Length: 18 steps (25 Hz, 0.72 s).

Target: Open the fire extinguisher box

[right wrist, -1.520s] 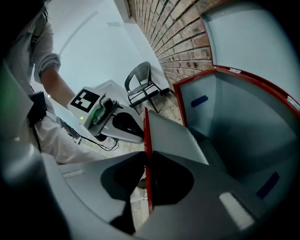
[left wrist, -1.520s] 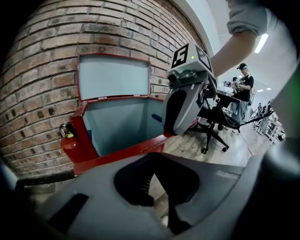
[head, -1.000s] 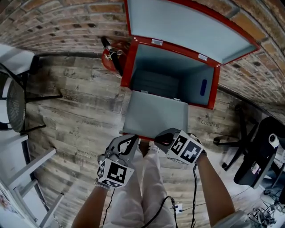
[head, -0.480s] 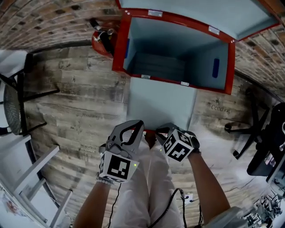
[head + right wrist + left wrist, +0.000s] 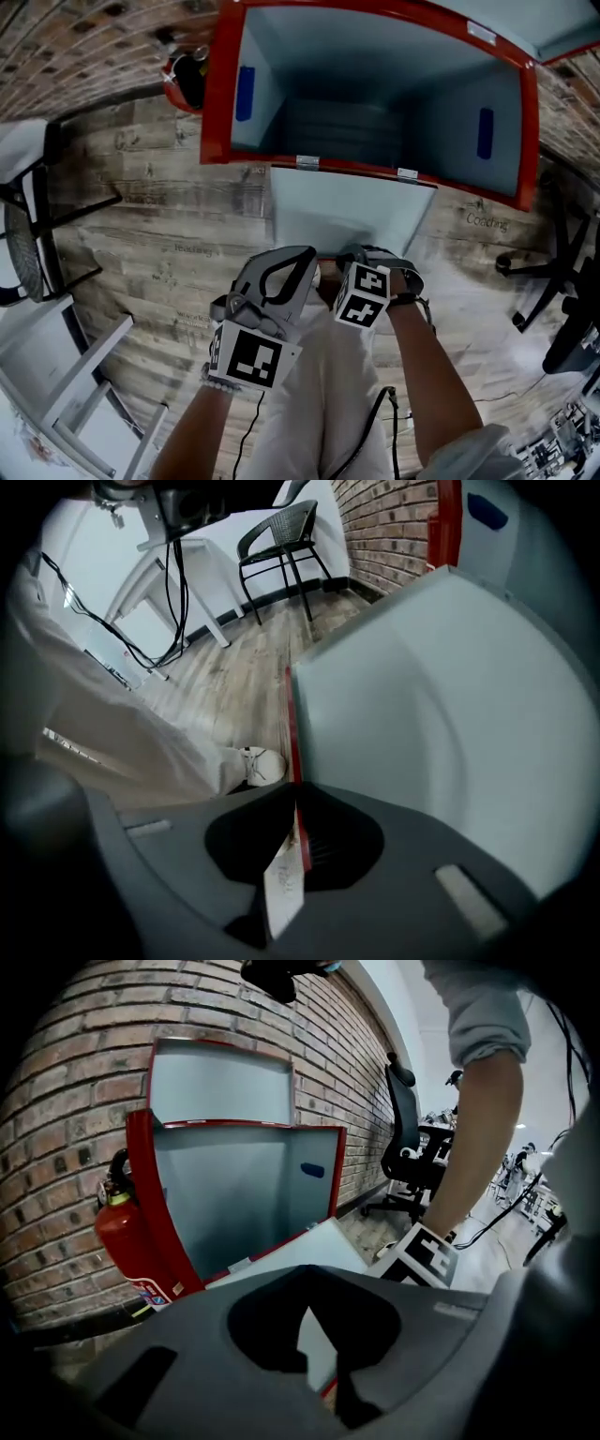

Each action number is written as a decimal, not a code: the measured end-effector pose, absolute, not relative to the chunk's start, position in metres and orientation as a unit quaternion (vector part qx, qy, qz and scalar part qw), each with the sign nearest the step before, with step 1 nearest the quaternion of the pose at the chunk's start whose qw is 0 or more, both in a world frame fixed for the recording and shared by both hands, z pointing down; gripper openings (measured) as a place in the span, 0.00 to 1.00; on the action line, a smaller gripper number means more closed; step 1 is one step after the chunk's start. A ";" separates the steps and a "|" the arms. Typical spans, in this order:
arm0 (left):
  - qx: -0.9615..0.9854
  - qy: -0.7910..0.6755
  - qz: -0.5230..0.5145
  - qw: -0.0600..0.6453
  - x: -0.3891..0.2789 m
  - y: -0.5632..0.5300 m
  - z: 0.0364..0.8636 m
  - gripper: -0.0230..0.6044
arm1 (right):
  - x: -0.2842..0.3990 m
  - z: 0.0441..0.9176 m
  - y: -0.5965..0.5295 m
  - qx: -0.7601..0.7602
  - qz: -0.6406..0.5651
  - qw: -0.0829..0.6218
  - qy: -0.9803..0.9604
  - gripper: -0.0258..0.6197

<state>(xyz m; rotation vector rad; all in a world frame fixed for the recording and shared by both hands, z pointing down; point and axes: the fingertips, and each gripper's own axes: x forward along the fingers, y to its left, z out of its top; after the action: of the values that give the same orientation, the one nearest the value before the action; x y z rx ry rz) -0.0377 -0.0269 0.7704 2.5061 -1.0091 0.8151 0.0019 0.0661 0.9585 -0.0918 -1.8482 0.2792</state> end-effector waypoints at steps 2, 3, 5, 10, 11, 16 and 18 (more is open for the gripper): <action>0.878 -0.352 0.285 0.155 -0.038 -0.037 0.779 0.04 | 0.002 0.974 0.057 -0.030 0.114 0.596 -0.795 0.09; 0.877 -0.355 0.283 0.155 -0.039 -0.042 0.783 0.04 | 0.003 0.982 0.052 -0.024 0.110 0.596 -0.795 0.09; 0.876 -0.361 0.281 0.154 -0.042 -0.051 0.790 0.03 | 0.004 0.996 0.043 -0.008 0.104 0.596 -0.796 0.09; 0.877 -0.362 0.287 0.136 -0.050 -0.069 0.794 0.04 | 0.006 1.011 0.020 0.040 0.110 0.590 -0.798 0.09; 0.876 -0.363 0.287 0.136 -0.051 -0.070 0.794 0.04 | 0.008 1.011 0.018 0.048 0.120 0.589 -0.798 0.13; 0.873 -0.371 0.286 0.138 -0.051 -0.071 0.785 0.04 | 0.021 0.990 0.002 0.100 0.149 0.572 -0.800 0.07; 0.872 -0.374 0.285 0.138 -0.051 -0.070 0.775 0.04 | 0.026 0.970 -0.009 0.132 0.160 0.553 -0.807 0.05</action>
<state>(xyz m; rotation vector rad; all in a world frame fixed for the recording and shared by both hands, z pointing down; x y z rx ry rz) -0.0506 -0.0703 0.7748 2.5210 -1.0810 0.8242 0.0258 -0.0085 0.9702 0.3126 -1.9066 0.3791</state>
